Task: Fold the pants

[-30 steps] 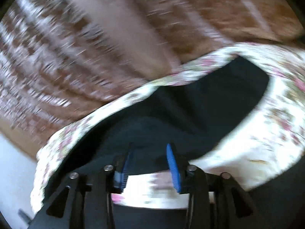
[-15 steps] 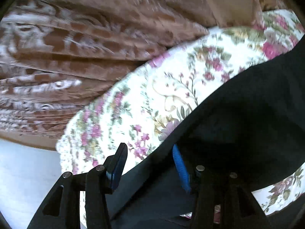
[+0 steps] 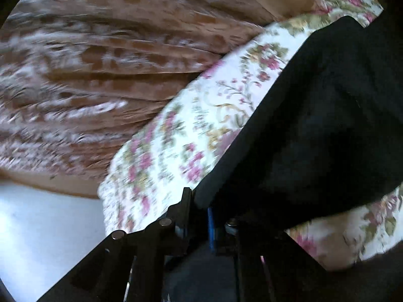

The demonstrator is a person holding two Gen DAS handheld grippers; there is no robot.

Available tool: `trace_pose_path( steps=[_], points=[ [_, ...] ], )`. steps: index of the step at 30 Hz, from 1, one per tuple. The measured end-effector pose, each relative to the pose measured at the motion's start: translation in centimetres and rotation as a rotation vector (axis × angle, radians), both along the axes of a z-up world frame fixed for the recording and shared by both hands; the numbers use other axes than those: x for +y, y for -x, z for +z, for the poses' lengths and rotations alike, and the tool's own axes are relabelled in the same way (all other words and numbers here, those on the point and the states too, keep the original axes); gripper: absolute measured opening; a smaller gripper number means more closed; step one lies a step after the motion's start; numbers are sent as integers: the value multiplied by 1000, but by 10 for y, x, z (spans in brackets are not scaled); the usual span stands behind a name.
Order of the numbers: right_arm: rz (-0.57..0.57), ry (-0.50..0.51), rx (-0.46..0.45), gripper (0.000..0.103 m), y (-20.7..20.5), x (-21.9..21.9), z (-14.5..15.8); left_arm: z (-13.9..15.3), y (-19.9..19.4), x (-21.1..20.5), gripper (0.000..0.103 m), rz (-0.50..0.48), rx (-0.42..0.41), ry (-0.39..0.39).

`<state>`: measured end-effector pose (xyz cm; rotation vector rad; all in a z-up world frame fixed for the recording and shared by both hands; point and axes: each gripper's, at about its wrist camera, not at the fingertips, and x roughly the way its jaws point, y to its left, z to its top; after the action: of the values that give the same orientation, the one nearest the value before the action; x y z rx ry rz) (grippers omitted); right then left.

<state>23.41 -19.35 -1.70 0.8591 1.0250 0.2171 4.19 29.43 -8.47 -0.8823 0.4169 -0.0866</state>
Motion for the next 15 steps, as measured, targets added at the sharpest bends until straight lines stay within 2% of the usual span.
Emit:
trace_pose_path(
  steps=[5,8,11,12,15],
  points=[
    [112,-7,-159,10,59,5,39,33,17,16,6,33,-88,25],
    [173,13,-248,10,100,15,50,41,27,31,6,48,-113,58],
    [220,74,-335,10,147,29,46,35,35,34,6,44,-60,22],
    [239,125,-353,10,163,36,41,31,37,34,6,40,-37,14],
    [255,185,-381,10,196,49,15,11,48,40,6,31,29,40]
  ],
)
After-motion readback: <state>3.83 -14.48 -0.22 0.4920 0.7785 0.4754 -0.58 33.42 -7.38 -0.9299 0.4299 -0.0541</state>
